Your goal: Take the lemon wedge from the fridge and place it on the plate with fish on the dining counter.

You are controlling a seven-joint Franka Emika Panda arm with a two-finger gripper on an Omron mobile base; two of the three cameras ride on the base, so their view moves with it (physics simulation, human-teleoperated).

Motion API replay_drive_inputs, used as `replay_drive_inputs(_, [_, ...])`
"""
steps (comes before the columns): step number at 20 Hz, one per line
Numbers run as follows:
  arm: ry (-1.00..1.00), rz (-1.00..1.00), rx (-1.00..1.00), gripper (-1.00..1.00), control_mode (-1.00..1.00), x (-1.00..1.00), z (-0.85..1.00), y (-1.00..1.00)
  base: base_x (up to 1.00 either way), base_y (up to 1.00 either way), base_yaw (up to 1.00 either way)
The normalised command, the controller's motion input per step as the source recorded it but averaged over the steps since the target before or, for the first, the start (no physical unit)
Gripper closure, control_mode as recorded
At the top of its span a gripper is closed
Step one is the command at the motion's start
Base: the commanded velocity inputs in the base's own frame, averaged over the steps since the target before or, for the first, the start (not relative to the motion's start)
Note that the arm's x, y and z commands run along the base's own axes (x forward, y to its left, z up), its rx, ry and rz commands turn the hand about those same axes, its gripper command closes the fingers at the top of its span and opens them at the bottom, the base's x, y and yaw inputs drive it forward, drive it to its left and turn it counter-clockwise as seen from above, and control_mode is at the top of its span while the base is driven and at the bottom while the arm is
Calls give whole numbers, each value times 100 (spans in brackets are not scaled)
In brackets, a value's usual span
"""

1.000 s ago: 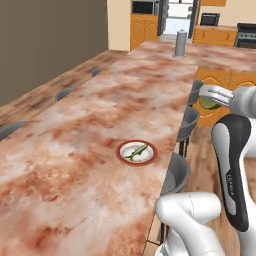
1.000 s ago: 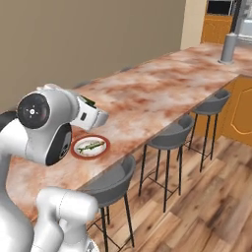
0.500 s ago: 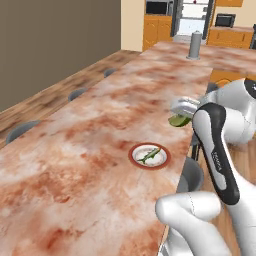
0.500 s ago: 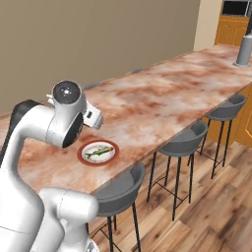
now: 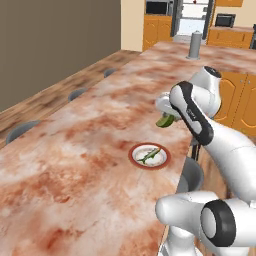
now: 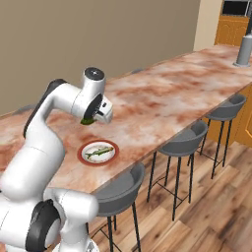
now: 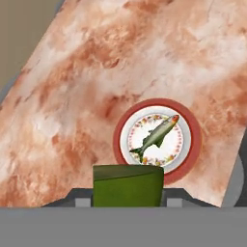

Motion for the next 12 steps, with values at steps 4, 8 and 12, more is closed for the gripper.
replay_drive_inputs(4, [19,0,-4,100,-100,100,-89,0,0,0,0])
replay_drive_inputs(8, [16,0,-6,100,-100,100,-91,3,0,0,0])
replay_drive_inputs(12, [5,0,-7,100,-100,64,-68,31,0,0,0])
